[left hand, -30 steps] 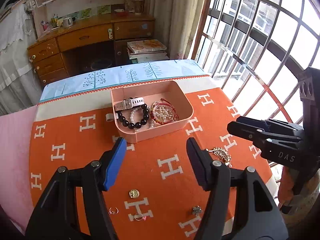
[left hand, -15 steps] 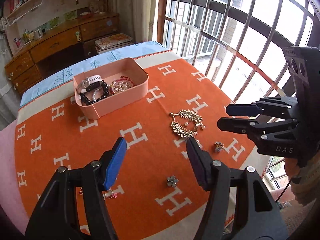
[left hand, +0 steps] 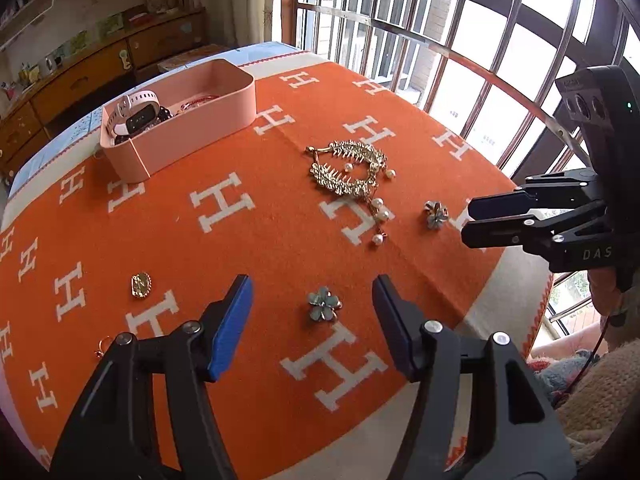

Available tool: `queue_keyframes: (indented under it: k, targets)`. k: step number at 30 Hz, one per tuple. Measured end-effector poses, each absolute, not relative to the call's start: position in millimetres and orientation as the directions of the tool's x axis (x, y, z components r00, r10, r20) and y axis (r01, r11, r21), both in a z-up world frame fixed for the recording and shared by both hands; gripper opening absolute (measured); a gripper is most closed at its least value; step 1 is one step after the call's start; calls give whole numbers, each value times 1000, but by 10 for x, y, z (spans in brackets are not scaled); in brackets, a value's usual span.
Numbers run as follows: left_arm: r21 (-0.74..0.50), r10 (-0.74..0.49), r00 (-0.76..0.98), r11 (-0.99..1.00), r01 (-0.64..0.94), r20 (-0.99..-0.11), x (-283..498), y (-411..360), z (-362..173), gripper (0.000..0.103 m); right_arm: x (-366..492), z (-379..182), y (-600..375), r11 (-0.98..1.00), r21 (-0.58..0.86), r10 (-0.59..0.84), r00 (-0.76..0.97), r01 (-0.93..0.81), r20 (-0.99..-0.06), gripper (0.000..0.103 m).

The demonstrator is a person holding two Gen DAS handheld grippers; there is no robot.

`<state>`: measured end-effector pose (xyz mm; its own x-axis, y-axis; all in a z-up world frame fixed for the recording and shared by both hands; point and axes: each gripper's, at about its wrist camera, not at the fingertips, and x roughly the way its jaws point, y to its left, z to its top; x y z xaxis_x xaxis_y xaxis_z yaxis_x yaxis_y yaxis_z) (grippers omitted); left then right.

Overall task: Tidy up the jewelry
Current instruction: 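Move both open tools back toward the flower brooches on the blanket, then grasp a flower brooch with each tool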

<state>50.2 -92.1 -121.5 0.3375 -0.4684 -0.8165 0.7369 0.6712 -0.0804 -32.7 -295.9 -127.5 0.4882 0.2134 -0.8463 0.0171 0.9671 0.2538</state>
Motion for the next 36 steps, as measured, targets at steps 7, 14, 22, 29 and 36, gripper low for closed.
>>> queue_keyframes:
  k: [7, 14, 22, 29, 36]
  targets:
    - [-55, -443, 327, 658, 751, -835, 402, -997, -1412, 40, -379, -1423, -2933, 956, 293, 249, 477, 19, -843, 40]
    - [-67, -443, 335, 679, 731, -832, 383, -991, -1478, 34, -260, -1446, -2852, 961, 275, 240, 485, 1, -841, 40]
    - [-103, -457, 344, 710, 696, -820, 413, -934, -1473, 16, -90, -1479, -2786, 973, 232, 192, 501, 17, -844, 40]
    - [-123, -467, 348, 722, 681, -813, 404, -948, -1473, 13, 26, -1486, -2708, 986, 163, 122, 516, 34, -848, 37]
    - [-139, -468, 342, 731, 668, -815, 385, -916, -1467, 12, 39, -1502, -2669, 993, 107, 68, 527, 44, -847, 20]
